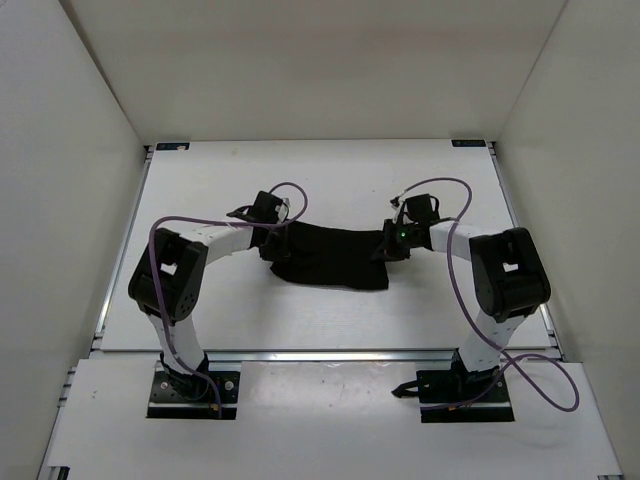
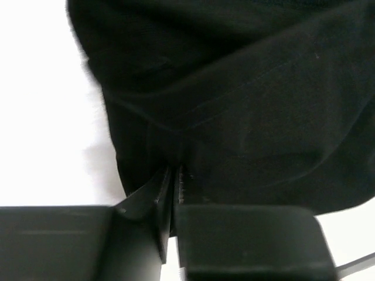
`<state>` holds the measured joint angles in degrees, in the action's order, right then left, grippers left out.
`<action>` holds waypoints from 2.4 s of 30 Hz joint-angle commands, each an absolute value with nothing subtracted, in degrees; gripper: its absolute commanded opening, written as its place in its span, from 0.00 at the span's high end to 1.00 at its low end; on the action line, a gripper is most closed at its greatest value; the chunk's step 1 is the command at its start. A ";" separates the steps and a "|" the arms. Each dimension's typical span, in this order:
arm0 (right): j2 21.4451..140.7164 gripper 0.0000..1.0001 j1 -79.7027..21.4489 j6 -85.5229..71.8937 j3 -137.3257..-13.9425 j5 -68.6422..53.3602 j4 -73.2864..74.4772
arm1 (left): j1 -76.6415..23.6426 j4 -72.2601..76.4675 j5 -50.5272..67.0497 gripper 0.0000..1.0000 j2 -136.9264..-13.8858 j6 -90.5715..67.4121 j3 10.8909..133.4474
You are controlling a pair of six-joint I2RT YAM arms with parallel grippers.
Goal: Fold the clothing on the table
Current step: Fold the skirt
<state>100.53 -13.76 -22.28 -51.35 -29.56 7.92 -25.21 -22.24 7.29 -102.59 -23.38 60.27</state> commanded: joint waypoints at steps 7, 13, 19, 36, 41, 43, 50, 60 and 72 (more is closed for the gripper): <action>100.72 1.00 -12.83 -12.84 -74.32 -23.20 24.51 | -30.05 -22.68 14.22 1.00 -108.01 -27.94 63.63; 103.18 1.00 -18.19 -11.25 -85.94 -21.89 30.32 | -31.99 -18.03 20.82 1.00 -110.56 -33.74 65.48; 108.36 1.00 -27.14 -12.04 -88.06 -20.31 32.08 | -30.77 -14.77 24.16 1.00 -112.50 -37.70 67.85; 96.52 1.00 -17.59 -14.86 -76.14 -13.71 34.72 | -28.92 -15.11 20.48 1.00 -107.13 -36.13 62.66; 91.15 1.00 -12.57 -15.73 -66.12 -16.87 32.62 | -29.53 -17.14 19.07 1.00 -107.93 -34.81 64.07; 89.83 1.00 -12.04 -16.78 -61.80 -17.05 31.47 | -29.27 -17.57 18.81 1.00 -107.93 -34.63 64.34; 85.44 0.80 -8.44 -20.92 -48.70 -19.87 25.84 | -29.27 -19.24 17.75 1.00 -108.19 -32.96 64.69; 77.53 0.16 -2.46 -21.62 -40.78 -19.86 24.08 | -28.92 -22.58 16.79 1.00 -108.46 -29.89 67.67; 68.92 0.22 -5.62 -32.59 -21.46 -21.10 7.83 | -29.53 -26.72 16.26 1.00 -108.64 -27.16 70.66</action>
<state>68.93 -4.23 -28.36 -26.76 -23.11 10.11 -28.99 -24.86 17.15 -109.36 -28.69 69.12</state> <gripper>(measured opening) 0.794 0.081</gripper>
